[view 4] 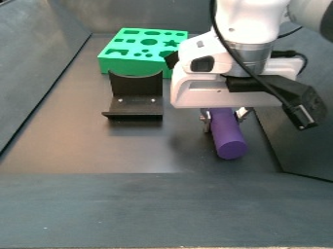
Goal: Pick up the round object. Move up. Place the round object on the fixture. Regrasp the round object. Move to above the board. Insert the round object.
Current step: Pick up the round object, then move up.
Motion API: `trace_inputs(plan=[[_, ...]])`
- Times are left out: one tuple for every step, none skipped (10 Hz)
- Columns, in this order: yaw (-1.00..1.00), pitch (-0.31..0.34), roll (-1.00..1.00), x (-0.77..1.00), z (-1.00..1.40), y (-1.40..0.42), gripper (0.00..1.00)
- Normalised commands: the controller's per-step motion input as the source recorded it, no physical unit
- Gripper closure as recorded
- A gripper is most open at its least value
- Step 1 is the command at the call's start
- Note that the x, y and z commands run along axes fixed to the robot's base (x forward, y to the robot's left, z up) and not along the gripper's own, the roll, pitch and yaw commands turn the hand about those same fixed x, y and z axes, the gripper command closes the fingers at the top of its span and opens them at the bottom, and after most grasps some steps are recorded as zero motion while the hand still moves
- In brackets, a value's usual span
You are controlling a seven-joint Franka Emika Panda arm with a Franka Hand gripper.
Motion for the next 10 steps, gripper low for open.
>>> trace_inputs(plan=[[0.0, 0.0, 0.0, 0.0, 0.0, 0.0, 1.0], [0.0, 0.0, 0.0, 0.0, 0.0, 0.0, 1.0], [0.0, 0.0, 0.0, 0.0, 0.0, 0.0, 1.0], [0.0, 0.0, 0.0, 0.0, 0.0, 0.0, 1.0], [0.0, 0.0, 0.0, 0.0, 0.83, 0.0, 1.0], [0.0, 0.03, -0.01, -0.05, 0.76, -0.03, 1.0], [0.01, 0.035, -0.02, -0.05, 0.7, -0.03, 1.0], [0.01, 0.038, -0.02, -0.03, 0.54, -0.02, 1.0], [0.01, 0.04, -0.02, -0.02, 0.39, -0.01, 1.0], [0.01, 0.033, -0.02, -0.02, 0.19, -0.01, 1.0]])
